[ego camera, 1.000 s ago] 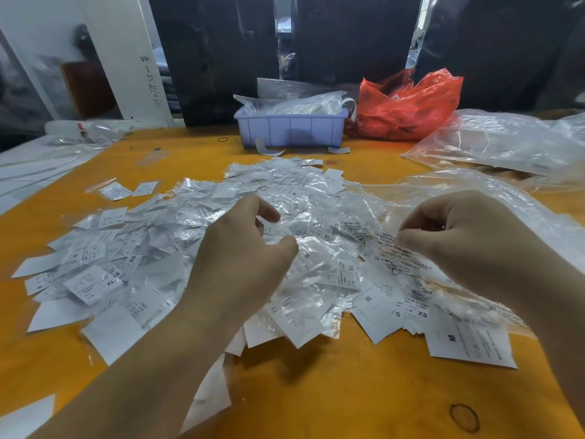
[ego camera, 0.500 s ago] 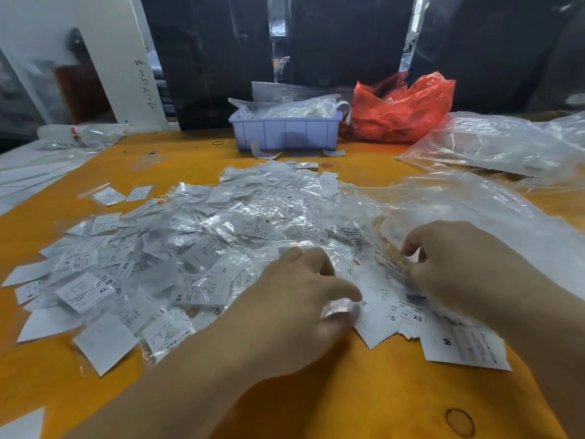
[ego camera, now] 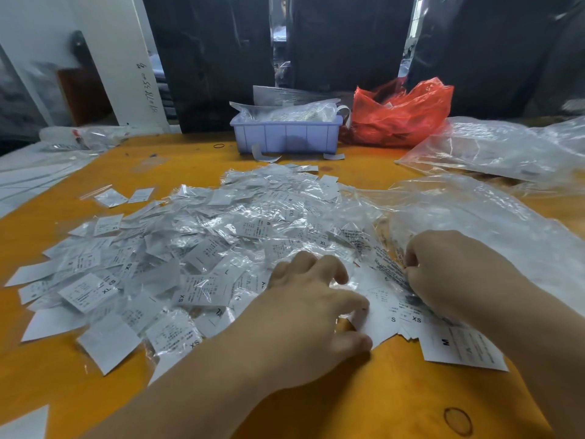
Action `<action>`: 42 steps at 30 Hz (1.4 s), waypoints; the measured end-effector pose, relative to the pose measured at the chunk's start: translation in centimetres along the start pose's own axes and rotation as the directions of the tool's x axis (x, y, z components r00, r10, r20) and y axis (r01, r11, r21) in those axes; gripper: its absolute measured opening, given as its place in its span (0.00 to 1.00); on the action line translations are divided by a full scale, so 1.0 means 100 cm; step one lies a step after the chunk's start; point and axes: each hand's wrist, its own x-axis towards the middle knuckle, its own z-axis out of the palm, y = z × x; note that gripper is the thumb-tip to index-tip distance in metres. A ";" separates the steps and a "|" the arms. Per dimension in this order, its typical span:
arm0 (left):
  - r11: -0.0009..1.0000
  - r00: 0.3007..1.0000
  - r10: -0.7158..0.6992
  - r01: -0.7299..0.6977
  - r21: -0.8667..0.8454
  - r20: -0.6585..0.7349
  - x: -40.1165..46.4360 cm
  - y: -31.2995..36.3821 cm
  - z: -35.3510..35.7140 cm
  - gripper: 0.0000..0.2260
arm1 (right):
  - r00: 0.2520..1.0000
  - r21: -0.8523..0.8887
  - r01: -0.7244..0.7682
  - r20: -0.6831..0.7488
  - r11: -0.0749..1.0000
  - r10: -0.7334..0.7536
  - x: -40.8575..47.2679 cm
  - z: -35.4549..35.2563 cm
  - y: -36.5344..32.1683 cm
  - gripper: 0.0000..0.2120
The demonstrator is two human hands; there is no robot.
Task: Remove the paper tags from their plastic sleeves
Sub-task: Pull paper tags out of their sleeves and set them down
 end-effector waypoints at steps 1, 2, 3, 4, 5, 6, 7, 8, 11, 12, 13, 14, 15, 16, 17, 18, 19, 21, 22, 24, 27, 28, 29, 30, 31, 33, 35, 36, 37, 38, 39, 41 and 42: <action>1.000 1.000 -0.002 0.002 0.000 -0.002 0.000 0.002 0.000 0.19 | 1.000 0.003 0.003 -0.007 1.000 -0.003 0.000 0.000 -0.001 0.06; 1.000 1.000 -0.003 0.003 0.004 -0.008 0.000 0.003 0.000 0.17 | 1.000 0.017 0.007 -0.020 1.000 -0.006 0.000 0.000 0.000 0.06; 1.000 1.000 0.000 0.001 0.014 -0.017 0.001 0.004 0.000 0.17 | 0.999 0.033 0.015 -0.041 0.999 -0.013 0.000 0.000 0.000 0.06; 1.000 1.000 0.008 -0.007 0.028 -0.030 0.001 0.005 0.000 0.16 | 0.998 0.054 0.024 -0.066 0.998 -0.020 0.000 0.000 0.001 0.06; 0.999 0.999 0.019 -0.017 0.040 -0.044 0.001 0.006 0.000 0.16 | 0.995 0.084 0.035 -0.096 0.996 -0.027 0.001 0.000 0.002 0.07; 0.998 0.998 0.032 -0.029 0.049 -0.056 0.001 0.007 0.001 0.16 | 0.991 0.123 0.050 -0.130 0.991 -0.034 0.001 -0.001 0.003 0.08; 0.997 0.997 0.048 -0.045 0.055 -0.065 0.001 0.008 0.001 0.15 | 0.984 0.171 0.073 -0.171 0.983 -0.043 0.002 -0.002 0.003 0.09; 0.996 0.995 0.069 -0.065 0.063 -0.074 0.001 0.008 0.001 0.14 | 0.976 0.225 0.103 -0.210 0.969 -0.055 0.002 -0.004 0.003 0.09; 0.992 0.988 0.115 -0.110 0.057 -0.103 0.001 0.008 0.001 0.12 | 0.953 0.407 0.204 -0.289 0.890 -0.086 0.001 -0.011 0.000 0.09; 0.993 0.986 0.118 -0.116 0.029 -0.117 0.001 0.007 0.000 0.11 | 0.952 0.483 0.219 -0.295 0.848 -0.078 0.001 -0.012 -0.002 0.08; 0.993 0.984 0.118 -0.119 0.001 -0.134 0.001 0.005 -0.001 0.10 | 0.956 0.563 0.224 -0.286 0.796 -0.067 0.001 -0.013 -0.002 0.08; 0.992 0.982 0.116 -0.121 -0.021 -0.152 0.002 0.003 -0.002 0.10 | 0.964 0.650 0.222 -0.260 0.727 -0.062 0.002 -0.014 -0.002 0.07; 0.992 0.978 0.114 -0.122 -0.041 -0.174 0.003 0.002 -0.003 0.09 | 0.976 0.745 0.200 -0.212 0.637 -0.059 0.002 -0.014 -0.001 0.07; 0.990 0.973 0.110 -0.125 -0.063 -0.202 0.003 0.000 -0.004 0.08 | 0.987 0.838 0.156 -0.147 0.523 -0.059 0.003 -0.015 0.000 0.07; 0.988 0.968 0.100 -0.124 -0.090 -0.231 0.003 -0.001 -0.005 0.08 | 0.994 0.913 0.100 -0.078 0.396 -0.071 0.004 -0.017 0.001 0.07; 0.986 0.961 0.085 -0.119 -0.116 -0.262 0.003 -0.002 -0.006 0.07 | 0.995 0.959 0.051 -0.025 0.280 -0.093 0.003 -0.019 0.001 0.06; 0.984 0.954 0.065 -0.110 -0.138 -0.292 0.003 -0.002 -0.007 0.07 | 0.993 0.981 0.018 0.005 0.194 -0.119 0.003 -0.022 0.000 0.04; 0.981 0.940 0.020 -0.085 -0.176 -0.342 0.001 -0.002 -0.009 0.07 | 0.985 0.997 -0.010 0.024 0.079 -0.173 0.001 -0.026 -0.001 0.02; 0.978 0.935 -0.001 -0.074 -0.196 -0.356 0.001 -0.003 -0.009 0.06 | 0.980 0.999 -0.018 0.024 0.033 -0.197 0.000 -0.028 -0.001 0.05; 0.967 0.925 -0.042 -0.057 -0.247 -0.378 0.001 -0.003 -0.010 0.02 | 0.972 0.998 -0.035 0.023 -0.048 -0.235 -0.002 -0.030 -0.002 0.06; 0.936 0.907 -0.110 -0.043 -0.348 -0.407 0.001 -0.005 -0.012 0.01 | 0.961 0.986 -0.060 0.016 -0.154 -0.276 -0.003 -0.031 -0.001 0.07; 0.925 0.901 -0.133 -0.037 -0.379 -0.414 0.001 -0.005 -0.013 0.02 | 0.960 0.982 -0.062 0.010 -0.176 -0.281 -0.003 -0.031 -0.002 0.08; 0.913 0.892 -0.154 -0.036 -0.407 -0.425 0.000 -0.006 -0.014 0.03 | 0.958 0.981 -0.066 0.011 -0.185 -0.286 -0.003 -0.030 -0.002 0.09; 0.901 0.885 -0.174 -0.034 -0.432 -0.433 0.000 -0.006 -0.014 0.04 | 0.955 0.980 -0.077 0.020 -0.182 -0.295 -0.003 -0.029 -0.002 0.11; 0.888 0.880 -0.191 -0.033 -0.459 -0.434 0.000 -0.006 -0.014 0.05 | 0.952 0.981 -0.089 0.033 -0.174 -0.305 -0.003 -0.029 -0.003 0.12; 0.848 0.880 -0.228 -0.031 -0.529 -0.418 0.000 -0.008 -0.015 0.04 | 0.945 0.979 -0.119 0.060 -0.167 -0.321 -0.003 -0.027 -0.004 0.13; 0.773 0.891 -0.271 -0.023 -0.633 -0.363 0.001 -0.010 -0.015 0.01 | 0.936 0.972 -0.149 0.079 -0.182 -0.342 -0.003 -0.026 -0.005 0.12; 0.734 0.897 -0.289 -0.015 -0.679 -0.333 0.001 -0.011 -0.016 0.02 | 0.932 0.969 -0.158 0.083 -0.188 -0.354 -0.003 -0.026 -0.005 0.12; 0.695 0.902 -0.305 -0.009 -0.719 -0.306 0.002 -0.012 -0.016 0.04 | 0.927 0.968 -0.166 0.087 -0.189 -0.365 -0.003 -0.025 -0.006 0.11; 0.652 0.906 -0.315 -0.010 -0.758 -0.282 0.002 -0.013 -0.017 0.06 | 0.922 0.967 -0.174 0.093 -0.188 -0.375 -0.004 -0.024 -0.006 0.11; 0.599 0.907 -0.325 -0.020 -0.800 -0.267 0.002 -0.013 -0.018 0.07 | 0.917 0.965 -0.186 0.103 -0.185 -0.384 -0.004 -0.024 -0.007 0.13; 0.487 0.907 -0.349 -0.039 -0.873 -0.236 0.002 -0.012 -0.019 0.08 | 0.905 0.964 -0.211 0.128 -0.165 -0.405 -0.005 -0.022 -0.007 0.21; 0.436 0.906 -0.366 -0.036 -0.899 -0.214 0.003 -0.012 -0.020 0.09 | 0.896 0.963 -0.220 0.137 -0.154 -0.423 -0.006 -0.022 -0.008 0.24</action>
